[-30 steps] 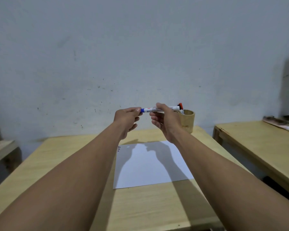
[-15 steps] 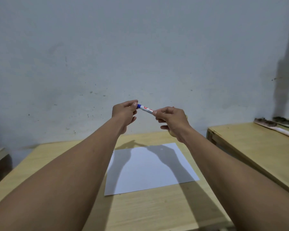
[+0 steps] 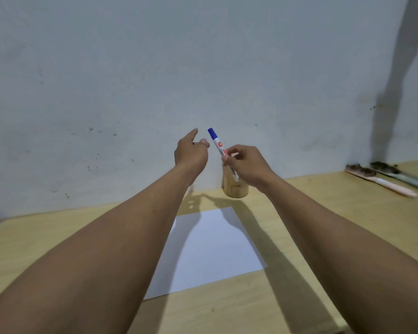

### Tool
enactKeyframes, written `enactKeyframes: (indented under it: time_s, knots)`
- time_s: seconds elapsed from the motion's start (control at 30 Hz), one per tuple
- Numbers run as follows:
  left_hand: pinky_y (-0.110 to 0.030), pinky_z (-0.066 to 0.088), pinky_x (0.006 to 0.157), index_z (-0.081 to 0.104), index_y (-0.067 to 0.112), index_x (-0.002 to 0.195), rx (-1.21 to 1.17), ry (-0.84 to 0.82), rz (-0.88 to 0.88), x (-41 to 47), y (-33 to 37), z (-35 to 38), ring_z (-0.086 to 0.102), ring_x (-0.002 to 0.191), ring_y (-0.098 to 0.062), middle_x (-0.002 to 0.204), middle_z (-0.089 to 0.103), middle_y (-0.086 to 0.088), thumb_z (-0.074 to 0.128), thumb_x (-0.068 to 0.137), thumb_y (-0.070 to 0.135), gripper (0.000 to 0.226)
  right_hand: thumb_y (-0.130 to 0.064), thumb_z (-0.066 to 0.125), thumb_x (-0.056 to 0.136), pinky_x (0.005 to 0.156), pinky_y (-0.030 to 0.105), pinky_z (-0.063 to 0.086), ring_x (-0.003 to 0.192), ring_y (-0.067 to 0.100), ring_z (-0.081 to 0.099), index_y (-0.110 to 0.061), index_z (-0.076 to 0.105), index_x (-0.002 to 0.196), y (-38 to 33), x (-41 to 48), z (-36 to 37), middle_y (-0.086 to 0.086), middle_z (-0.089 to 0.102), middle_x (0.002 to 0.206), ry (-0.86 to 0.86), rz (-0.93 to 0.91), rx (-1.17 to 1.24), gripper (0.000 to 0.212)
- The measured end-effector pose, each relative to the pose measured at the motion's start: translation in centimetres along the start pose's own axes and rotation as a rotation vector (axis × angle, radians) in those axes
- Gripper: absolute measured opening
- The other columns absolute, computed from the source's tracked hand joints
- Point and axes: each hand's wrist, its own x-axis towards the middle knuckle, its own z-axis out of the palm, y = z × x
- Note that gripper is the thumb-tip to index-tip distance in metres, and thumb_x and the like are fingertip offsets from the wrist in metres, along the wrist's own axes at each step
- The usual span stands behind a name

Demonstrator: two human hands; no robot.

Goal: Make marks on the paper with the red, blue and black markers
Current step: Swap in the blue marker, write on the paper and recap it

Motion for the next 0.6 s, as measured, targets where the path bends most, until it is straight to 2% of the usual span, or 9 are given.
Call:
enactKeyframes:
  time_s: [0.03, 0.07, 0.13, 0.17, 0.23, 0.3, 0.4, 0.5, 0.6]
  knots:
    - [-0.041, 0.053, 0.098, 0.042, 0.030, 0.149, 0.011, 0.010, -0.020, 0.4, -0.6, 0.6, 0.061, 0.119, -0.026, 0.131, 0.065, -0.003, 0.050, 0.094, 0.024, 0.056, -0.021, 0.067, 0.096, 0.074, 0.035, 0.053, 0.079, 0.027, 0.067, -0.016, 0.072, 0.099, 0.4, 0.6, -0.4, 0.011, 0.076, 0.091, 0.022, 0.014, 0.000, 0.008]
    - [-0.036, 0.053, 0.093, 0.040, 0.031, 0.150, 0.037, 0.017, -0.031, 0.6, -1.3, 1.1, 0.061, 0.118, -0.025, 0.135, 0.063, -0.003, 0.048, 0.092, 0.021, 0.059, -0.021, 0.067, 0.097, 0.075, 0.036, 0.055, 0.081, 0.029, 0.071, -0.014, 0.072, 0.102, 0.7, 1.2, -0.8, 0.012, 0.076, 0.093, 0.043, 0.027, -0.005, 0.010]
    - [-0.026, 0.049, 0.080, 0.037, 0.030, 0.151, 0.116, 0.002, -0.041, 0.6, -2.9, 2.1, 0.062, 0.113, -0.022, 0.134, 0.063, -0.002, 0.049, 0.091, 0.016, 0.063, -0.022, 0.066, 0.097, 0.074, 0.034, 0.056, 0.084, 0.024, 0.073, -0.014, 0.071, 0.107, 1.3, 2.3, -1.6, 0.007, 0.075, 0.092, 0.087, 0.044, -0.037, 0.014]
    - [-0.026, 0.048, 0.080, 0.036, 0.028, 0.152, 0.153, -0.027, -0.043, 0.5, -3.8, 2.6, 0.061, 0.114, -0.022, 0.133, 0.062, -0.002, 0.054, 0.090, 0.016, 0.066, -0.024, 0.066, 0.097, 0.075, 0.035, 0.057, 0.085, 0.023, 0.073, -0.014, 0.070, 0.109, 1.7, 3.0, -1.9, 0.005, 0.074, 0.094, 0.116, 0.050, -0.059, 0.016]
    - [-0.034, 0.051, 0.089, 0.030, 0.026, 0.155, 0.203, -0.107, -0.069, 0.3, -5.5, 3.8, 0.059, 0.117, -0.025, 0.135, 0.059, -0.004, 0.065, 0.087, 0.017, 0.077, -0.024, 0.064, 0.099, 0.070, 0.031, 0.055, 0.086, 0.020, 0.070, -0.015, 0.067, 0.116, 2.4, 4.2, -2.5, 0.004, 0.071, 0.101, 0.154, 0.059, -0.112, 0.020]
    - [-0.043, 0.051, 0.097, 0.018, 0.027, 0.159, 0.231, -0.186, -0.115, 0.5, -7.2, 5.0, 0.057, 0.121, -0.029, 0.144, 0.052, -0.010, 0.073, 0.082, 0.019, 0.095, -0.022, 0.063, 0.099, 0.059, 0.024, 0.046, 0.080, 0.015, 0.066, -0.015, 0.065, 0.119, 3.2, 5.2, -2.7, 0.004, 0.070, 0.102, 0.162, 0.072, -0.161, 0.021]
    - [-0.044, 0.044, 0.107, 0.003, 0.024, 0.160, 0.298, -0.261, -0.138, 1.2, -9.3, 6.5, 0.046, 0.136, -0.031, 0.155, 0.040, -0.014, 0.080, 0.078, 0.023, 0.113, -0.022, 0.064, 0.099, 0.054, 0.022, 0.040, 0.072, 0.009, 0.063, -0.016, 0.064, 0.115, 4.3, 6.5, -2.7, 0.003, 0.070, 0.098, 0.182, 0.087, -0.175, 0.018]
    - [-0.044, 0.040, 0.110, 0.006, 0.020, 0.160, 0.332, -0.276, -0.113, 1.9, -10.5, 7.5, 0.040, 0.141, -0.030, 0.158, 0.036, -0.012, 0.083, 0.074, 0.034, 0.116, -0.026, 0.065, 0.098, 0.057, 0.025, 0.045, 0.082, 0.018, 0.069, -0.018, 0.066, 0.112, 4.9, 7.7, -2.2, 0.003, 0.072, 0.098, 0.240, 0.091, -0.158, 0.016]
    - [-0.037, 0.040, 0.107, 0.016, 0.014, 0.159, 0.361, -0.279, -0.065, 2.3, -11.0, 8.4, 0.041, 0.141, -0.027, 0.156, 0.040, -0.010, 0.083, 0.074, 0.042, 0.112, -0.024, 0.065, 0.098, 0.055, 0.024, 0.044, 0.075, 0.012, 0.065, -0.018, 0.065, 0.114, 5.4, 8.5, -1.9, 0.001, 0.070, 0.096, 0.270, 0.098, -0.144, 0.018]
